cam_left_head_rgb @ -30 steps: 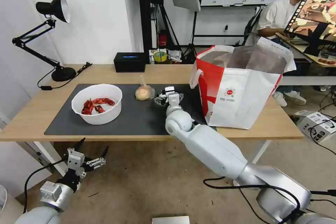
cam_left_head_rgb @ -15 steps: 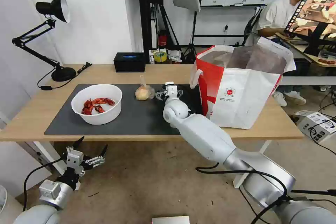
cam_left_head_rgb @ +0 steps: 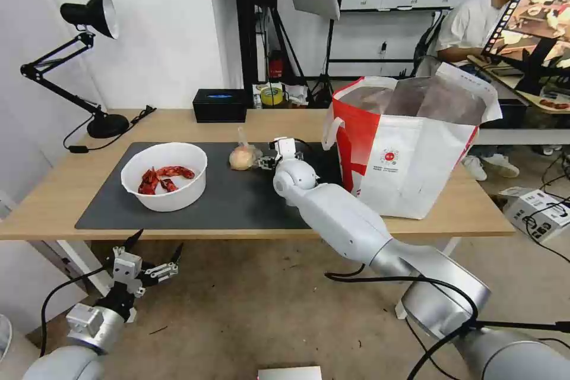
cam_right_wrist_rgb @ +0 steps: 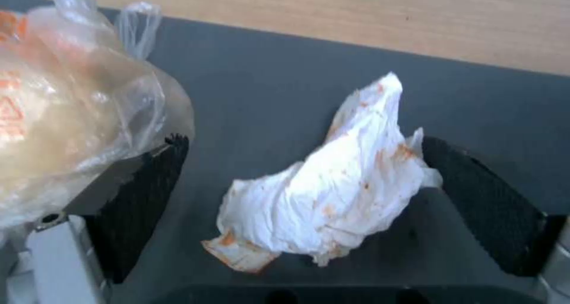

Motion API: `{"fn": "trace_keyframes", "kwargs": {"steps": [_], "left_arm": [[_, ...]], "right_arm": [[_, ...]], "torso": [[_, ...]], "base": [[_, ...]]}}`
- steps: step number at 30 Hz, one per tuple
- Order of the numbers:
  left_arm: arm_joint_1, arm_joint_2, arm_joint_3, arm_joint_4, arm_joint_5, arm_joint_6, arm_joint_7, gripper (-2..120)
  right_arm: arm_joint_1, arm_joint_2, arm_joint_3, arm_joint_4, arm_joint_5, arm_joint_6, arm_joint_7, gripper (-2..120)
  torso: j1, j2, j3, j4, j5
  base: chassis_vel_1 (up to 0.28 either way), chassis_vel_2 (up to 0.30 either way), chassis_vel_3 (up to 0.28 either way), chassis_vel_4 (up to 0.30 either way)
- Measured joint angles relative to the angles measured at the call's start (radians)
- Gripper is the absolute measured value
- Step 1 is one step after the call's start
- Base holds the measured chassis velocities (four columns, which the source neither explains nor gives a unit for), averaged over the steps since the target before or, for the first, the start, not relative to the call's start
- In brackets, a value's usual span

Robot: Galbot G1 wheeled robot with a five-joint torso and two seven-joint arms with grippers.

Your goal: Pick up the trash from the table and place it into the takeout bag.

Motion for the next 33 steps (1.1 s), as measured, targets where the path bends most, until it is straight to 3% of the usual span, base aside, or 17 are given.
{"fn": "trace_keyframes", "kwargs": {"steps": [21, 33], "left_arm": [[0.005, 0.001, 0.010, -0.007, 0.001, -0.002, -0.001, 100], [0.015, -0.006, 0.010, -0.014, 0.007, -0.004, -0.002, 100]], "right_arm": [[0.002, 0.008, -0.002, -0.033, -0.003, -0.003, -0.013, 99], [-0.015, 0.002, -0.004, -0.001, 0.017, -0.009, -0.010, 59]], "torso": [[0.000, 0.000, 0.000, 0.0000, 0.0000], [0.000, 0.000, 0.000, 0.0002, 0.0002]], "base": [[0.000, 0.000, 0.000, 0.000], [0.000, 0.000, 0.000, 0.000]]}}
